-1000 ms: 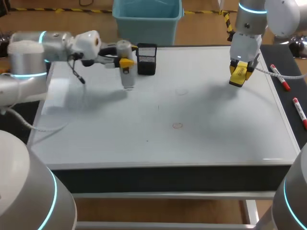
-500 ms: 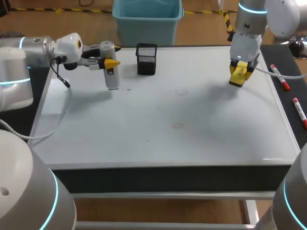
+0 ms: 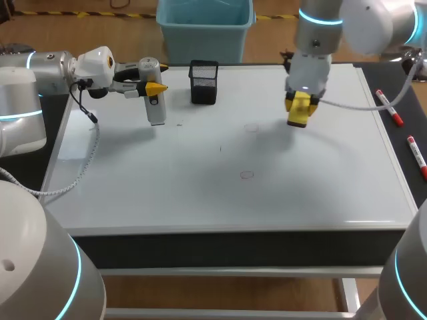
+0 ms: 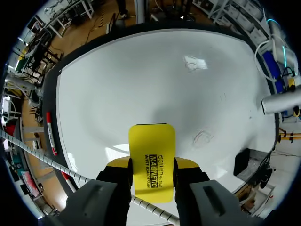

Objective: Pick up the inspection probe, press it on each red-marked spot on the whiteboard one by one, put down the probe, pick up the eraser, and wipe off all the red marks.

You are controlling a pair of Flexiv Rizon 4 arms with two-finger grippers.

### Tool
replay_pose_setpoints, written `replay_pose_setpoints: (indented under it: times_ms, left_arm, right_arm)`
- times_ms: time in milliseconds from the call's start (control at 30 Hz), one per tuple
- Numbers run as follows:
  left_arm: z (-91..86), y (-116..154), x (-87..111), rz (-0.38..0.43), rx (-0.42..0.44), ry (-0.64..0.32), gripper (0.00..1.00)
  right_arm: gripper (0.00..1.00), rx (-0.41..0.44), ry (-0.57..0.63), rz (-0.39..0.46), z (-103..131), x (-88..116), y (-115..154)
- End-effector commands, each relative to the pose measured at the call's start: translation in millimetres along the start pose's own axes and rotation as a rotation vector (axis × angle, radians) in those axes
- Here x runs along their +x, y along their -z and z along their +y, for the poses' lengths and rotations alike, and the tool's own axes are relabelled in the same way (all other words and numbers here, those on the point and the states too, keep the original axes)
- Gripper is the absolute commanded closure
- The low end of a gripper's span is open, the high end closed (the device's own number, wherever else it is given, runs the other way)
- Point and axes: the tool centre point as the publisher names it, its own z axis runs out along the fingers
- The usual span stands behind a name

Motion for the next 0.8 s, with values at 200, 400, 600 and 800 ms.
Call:
replay_pose_setpoints:
  times_ms: [200, 400, 600, 800]
  left_arm:
    - [-1.3, -0.5, 0.3, -0.001, -0.001, -0.001, 1.00]
    - [-1.3, -0.5, 0.3, -0.001, -0.001, -0.001, 1.00]
    - [-1.3, -0.5, 0.3, -0.001, -0.001, -0.001, 1.00]
    - [-1.3, -0.5, 0.3, -0.001, -0.001, -0.001, 1.00]
  right_arm:
    - [1.00, 0.019, 0.125, 0.021, 32.1, -51.1, -13.5]
    - [1.00, 0.000, 0.163, 0.028, 33.9, -81.3, -27.6]
    - [1.00, 0.015, 0.189, 0.079, 25.4, -104.9, -39.0]
    - [1.00, 0.007, 0.211, 0.096, 15.4, -119.0, -45.8]
